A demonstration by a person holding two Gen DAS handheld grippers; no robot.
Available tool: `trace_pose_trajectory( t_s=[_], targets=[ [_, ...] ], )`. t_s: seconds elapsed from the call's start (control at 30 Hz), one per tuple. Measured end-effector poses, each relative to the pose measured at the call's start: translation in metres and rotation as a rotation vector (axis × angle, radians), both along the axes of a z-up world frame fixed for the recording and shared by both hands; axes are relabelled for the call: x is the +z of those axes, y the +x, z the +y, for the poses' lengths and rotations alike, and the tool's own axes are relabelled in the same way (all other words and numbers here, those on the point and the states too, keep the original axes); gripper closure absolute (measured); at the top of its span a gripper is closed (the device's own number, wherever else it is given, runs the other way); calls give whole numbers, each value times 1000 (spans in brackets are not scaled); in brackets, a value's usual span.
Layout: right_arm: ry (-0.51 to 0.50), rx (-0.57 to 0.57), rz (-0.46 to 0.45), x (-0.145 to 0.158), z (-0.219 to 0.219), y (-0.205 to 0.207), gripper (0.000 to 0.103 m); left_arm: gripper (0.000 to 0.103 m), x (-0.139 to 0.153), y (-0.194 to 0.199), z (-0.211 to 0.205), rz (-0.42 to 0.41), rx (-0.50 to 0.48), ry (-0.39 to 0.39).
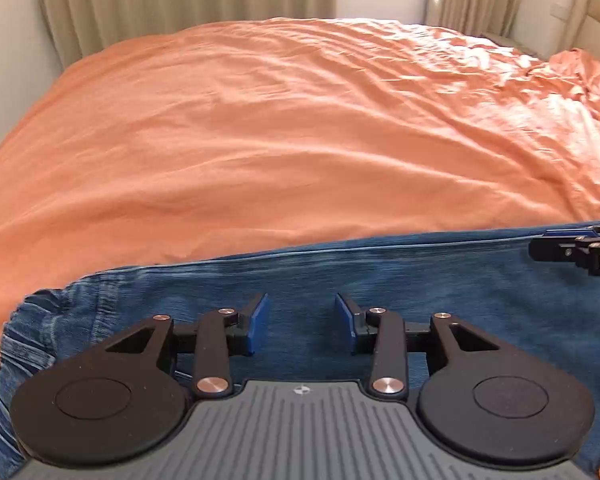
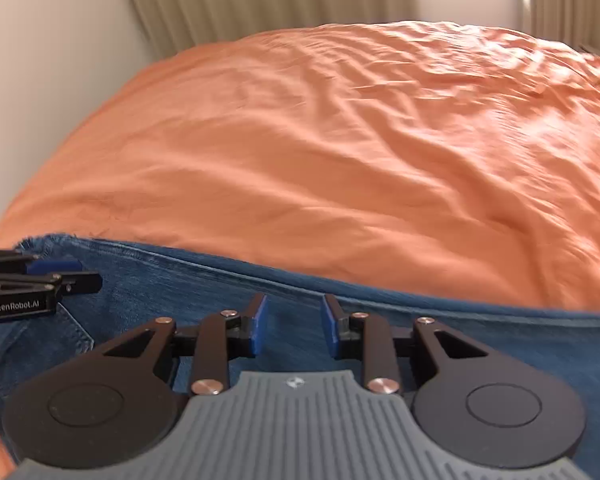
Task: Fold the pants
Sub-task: 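Grasp the jeans leg hem with the right gripper, then lift the hem with the right gripper and fold it over toward the waistband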
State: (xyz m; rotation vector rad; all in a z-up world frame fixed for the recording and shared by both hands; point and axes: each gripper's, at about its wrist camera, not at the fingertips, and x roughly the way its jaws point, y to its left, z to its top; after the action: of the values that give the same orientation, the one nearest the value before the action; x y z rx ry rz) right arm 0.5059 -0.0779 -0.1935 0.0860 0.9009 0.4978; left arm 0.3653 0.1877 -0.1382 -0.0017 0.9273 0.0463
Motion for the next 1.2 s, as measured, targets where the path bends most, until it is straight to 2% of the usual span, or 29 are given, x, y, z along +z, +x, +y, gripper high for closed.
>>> trace_pose_trajectory(
  t_s=[0.17,0.33,0.4,0.47,0.6,0.73,0.83,0.9,1.0,1.1,1.13,1.2],
  targets=[
    [75,-160,16,22,-122,-31,73,58,16,-11,-62,-14,-63,-28],
    [191,-413,59,27,-273,-72,65,58,18,-10,-128,-21,-120,-159],
    [258,-524,81,25,-335,-91,63,58,16,-6,-157,-14,-145,-141],
    [325,-639,97,19,-391,-108,57,59,14,-3,-189,-14,-206,-107],
    [449,-817,123,-7,-474,-135,53,63,7,3,-245,12,-312,-123],
    [586,-893,151,-43,-516,-145,53,77,-7,16,-293,37,-384,-105],
    [649,-910,175,-68,-527,-138,53,82,-19,23,-318,45,-409,-86],
    [689,-913,191,-83,-531,-130,57,82,-28,30,-330,57,-414,-83],
    [751,-910,181,-101,-538,-118,66,83,-37,43,-341,61,-409,-82],
    [779,-909,174,-109,-543,-110,81,85,-44,58,-346,60,-393,-84],
    [777,-905,172,-108,-544,-108,89,86,-45,63,-348,58,-388,-85],
    [737,-878,142,-102,-544,-105,94,88,-47,76,-352,51,-376,-80]
  ],
)
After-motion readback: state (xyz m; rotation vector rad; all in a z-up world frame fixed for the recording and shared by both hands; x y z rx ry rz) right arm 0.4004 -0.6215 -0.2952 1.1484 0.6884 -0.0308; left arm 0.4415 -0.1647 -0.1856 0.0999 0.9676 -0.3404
